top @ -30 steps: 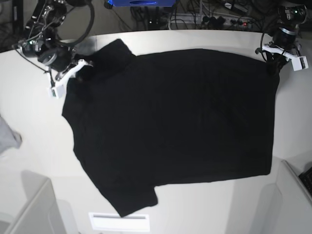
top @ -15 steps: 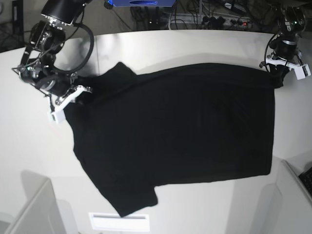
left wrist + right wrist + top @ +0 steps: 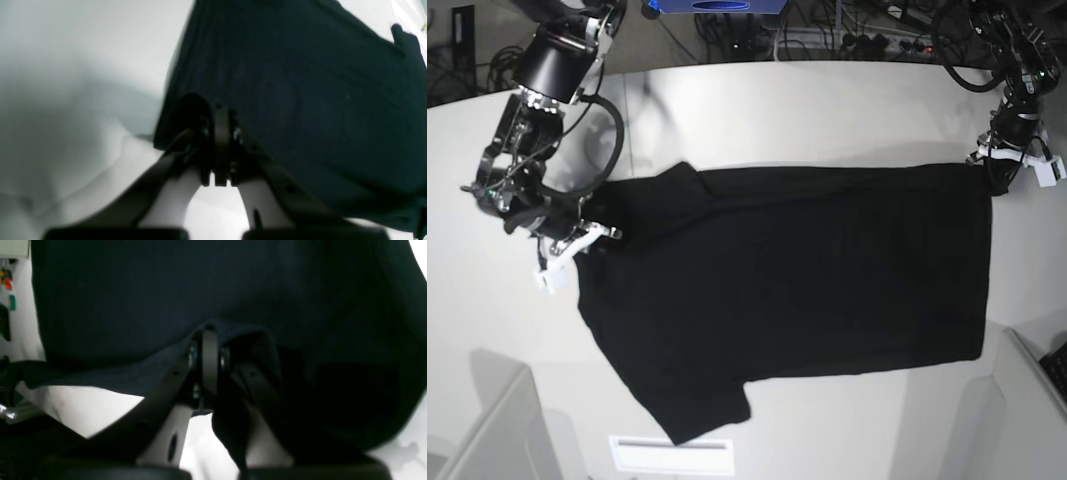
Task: Fold the T-shirt properly
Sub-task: 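Lift both shoulder corners and drag the shirt toward the robot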
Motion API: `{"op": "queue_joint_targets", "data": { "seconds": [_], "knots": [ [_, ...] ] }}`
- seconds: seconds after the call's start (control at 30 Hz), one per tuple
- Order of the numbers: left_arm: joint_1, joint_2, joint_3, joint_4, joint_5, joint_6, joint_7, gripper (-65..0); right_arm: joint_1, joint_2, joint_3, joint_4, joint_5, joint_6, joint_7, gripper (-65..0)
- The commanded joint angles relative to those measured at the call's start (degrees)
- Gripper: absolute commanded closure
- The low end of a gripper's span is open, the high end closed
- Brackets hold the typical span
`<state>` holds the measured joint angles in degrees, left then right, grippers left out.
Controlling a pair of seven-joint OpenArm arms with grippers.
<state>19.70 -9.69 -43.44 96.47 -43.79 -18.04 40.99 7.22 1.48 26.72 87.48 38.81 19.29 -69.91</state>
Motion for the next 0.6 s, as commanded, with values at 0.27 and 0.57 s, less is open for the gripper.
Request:
{"op": "queue_joint_targets", "data": {
  "seconds": [0.27,0.57],
  "knots": [
    [-3.5,-1.9,0.5,-1.3,-0.8,2.4,-1.2,0.0,6.4,1.9,0.0,-9.7,1.0,0.0,5.5,0.0],
    [-7.4,-5.7,6.0,-5.0,-0.8,6.8,-1.2,0.0,10.5,2.1,0.0,-14.2,0.9,0.0,6.2,0.0]
  ]
}}
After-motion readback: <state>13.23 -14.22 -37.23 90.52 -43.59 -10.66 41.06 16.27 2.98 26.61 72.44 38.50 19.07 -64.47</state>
